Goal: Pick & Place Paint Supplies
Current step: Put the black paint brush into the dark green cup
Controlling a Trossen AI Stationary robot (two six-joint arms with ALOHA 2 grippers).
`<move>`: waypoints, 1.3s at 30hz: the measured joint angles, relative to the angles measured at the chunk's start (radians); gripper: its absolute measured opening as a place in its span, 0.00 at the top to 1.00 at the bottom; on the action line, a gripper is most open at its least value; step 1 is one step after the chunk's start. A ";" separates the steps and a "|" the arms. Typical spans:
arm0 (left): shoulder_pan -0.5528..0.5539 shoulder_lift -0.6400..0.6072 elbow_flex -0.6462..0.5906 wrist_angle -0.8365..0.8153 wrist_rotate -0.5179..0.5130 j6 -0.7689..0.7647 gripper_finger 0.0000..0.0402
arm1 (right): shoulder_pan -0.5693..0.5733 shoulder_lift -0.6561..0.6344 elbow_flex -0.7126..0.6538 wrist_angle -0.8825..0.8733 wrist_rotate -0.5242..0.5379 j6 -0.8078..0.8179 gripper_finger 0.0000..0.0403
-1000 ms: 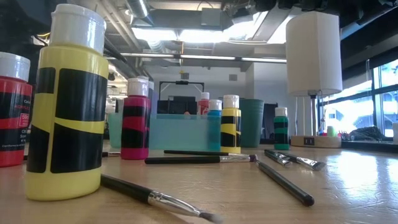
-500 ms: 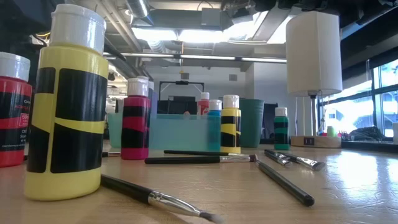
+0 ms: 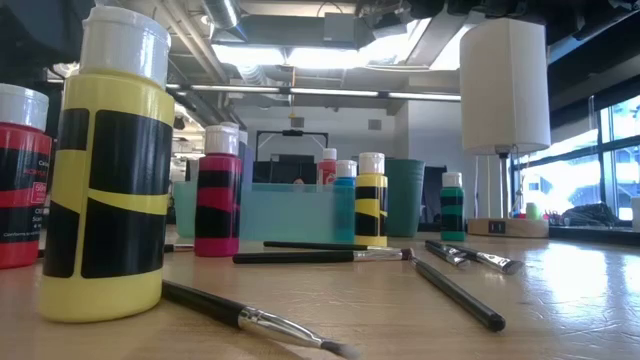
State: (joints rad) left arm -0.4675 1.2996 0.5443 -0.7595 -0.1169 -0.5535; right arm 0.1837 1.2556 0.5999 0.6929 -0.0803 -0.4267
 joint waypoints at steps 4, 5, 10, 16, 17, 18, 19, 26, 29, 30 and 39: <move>0.000 -0.002 -0.014 0.012 0.004 -0.001 0.69 | 0.000 0.000 0.000 -0.001 0.000 0.000 0.36; 0.000 -0.002 -0.014 0.014 0.004 -0.001 0.70 | 0.000 0.000 0.000 -0.001 0.000 0.000 0.36; 0.000 -0.002 -0.016 0.032 0.005 0.051 0.71 | 0.000 0.000 0.000 -0.001 0.000 0.000 0.36; 0.000 -0.001 -0.018 0.040 0.008 0.056 0.75 | 0.000 0.000 0.000 -0.001 0.000 0.000 0.36; 0.000 -0.001 -0.018 0.041 0.009 0.061 0.76 | 0.000 0.000 0.000 -0.001 0.000 0.000 0.36; 0.000 -0.001 -0.018 0.042 0.010 0.062 0.77 | 0.000 0.000 0.000 -0.001 0.000 0.000 0.36; 0.000 -0.001 -0.018 0.043 0.010 0.062 0.77 | 0.000 0.000 0.000 -0.001 0.000 0.000 0.36; 0.032 0.000 -0.018 0.048 0.029 0.094 0.82 | 0.000 0.000 0.000 -0.001 0.000 0.000 0.36; 0.049 0.000 -0.018 0.050 0.036 0.097 0.84 | 0.000 0.000 0.000 -0.001 0.000 0.000 0.36; 0.054 0.000 -0.018 0.050 0.039 0.097 0.85 | 0.000 0.000 0.000 -0.001 0.000 0.000 0.36; 0.063 0.000 -0.018 0.046 0.038 0.148 0.93 | 0.000 0.000 0.000 -0.001 0.000 0.000 0.36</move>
State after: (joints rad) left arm -0.4046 1.2999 0.5266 -0.7132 -0.0792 -0.4056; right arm 0.1839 1.2556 0.5999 0.6914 -0.0803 -0.4268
